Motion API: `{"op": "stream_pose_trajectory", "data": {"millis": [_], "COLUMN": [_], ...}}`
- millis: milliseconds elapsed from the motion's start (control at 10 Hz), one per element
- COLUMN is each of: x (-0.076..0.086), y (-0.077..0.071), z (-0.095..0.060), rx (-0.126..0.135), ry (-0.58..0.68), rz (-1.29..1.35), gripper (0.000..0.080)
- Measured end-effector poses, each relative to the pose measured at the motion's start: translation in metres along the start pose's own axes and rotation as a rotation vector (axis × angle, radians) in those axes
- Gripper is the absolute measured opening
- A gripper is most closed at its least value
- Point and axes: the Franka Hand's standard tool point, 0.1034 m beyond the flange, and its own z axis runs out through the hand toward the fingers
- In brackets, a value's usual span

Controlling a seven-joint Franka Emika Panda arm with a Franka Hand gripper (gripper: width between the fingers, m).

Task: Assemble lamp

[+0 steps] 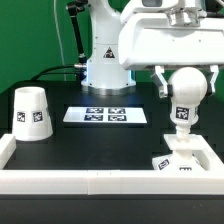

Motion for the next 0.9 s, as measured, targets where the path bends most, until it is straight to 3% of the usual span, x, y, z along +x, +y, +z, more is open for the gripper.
{"op": "stream_pose_trajectory", "data": {"millis": [300, 900], "x": [0.0026, 0.0052], "y": [0.0046, -0.001], "z": [0.0023, 0.0049], "rx": [-0.004, -0.007], "ry": [0.003, 0.028], "rz": [0.0, -0.008], "gripper": [0.0577, 0.0577]}}
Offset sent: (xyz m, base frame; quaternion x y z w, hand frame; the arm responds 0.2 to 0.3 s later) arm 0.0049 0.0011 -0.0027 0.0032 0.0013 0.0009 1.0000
